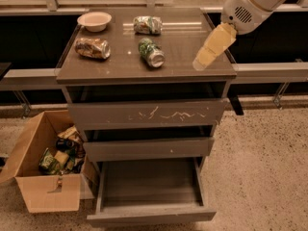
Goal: Place green can into bottom drawer
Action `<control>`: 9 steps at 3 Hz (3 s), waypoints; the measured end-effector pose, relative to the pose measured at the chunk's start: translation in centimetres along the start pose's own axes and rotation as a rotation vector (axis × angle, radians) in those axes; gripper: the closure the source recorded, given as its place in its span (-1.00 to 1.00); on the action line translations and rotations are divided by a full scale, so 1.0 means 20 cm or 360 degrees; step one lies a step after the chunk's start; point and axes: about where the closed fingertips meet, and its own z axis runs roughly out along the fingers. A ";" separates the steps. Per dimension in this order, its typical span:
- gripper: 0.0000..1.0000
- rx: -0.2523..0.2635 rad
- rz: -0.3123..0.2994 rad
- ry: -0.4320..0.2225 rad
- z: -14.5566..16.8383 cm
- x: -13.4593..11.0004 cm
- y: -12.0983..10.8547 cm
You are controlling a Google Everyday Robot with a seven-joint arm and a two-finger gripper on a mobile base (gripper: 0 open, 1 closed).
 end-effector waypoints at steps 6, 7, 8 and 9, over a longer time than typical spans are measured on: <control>-1.00 -0.0076 0.0356 -0.0092 0.93 -0.41 -0.28; -1.00 -0.0047 0.0346 -0.0024 1.05 -0.51 -0.30; -1.00 -0.0038 0.0332 0.0045 1.12 -0.55 -0.29; -0.64 -0.0048 0.0303 0.0114 1.19 -0.57 -0.26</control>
Offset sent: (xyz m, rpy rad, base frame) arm 0.0939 0.0425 -0.1006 0.1639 0.0965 -0.1257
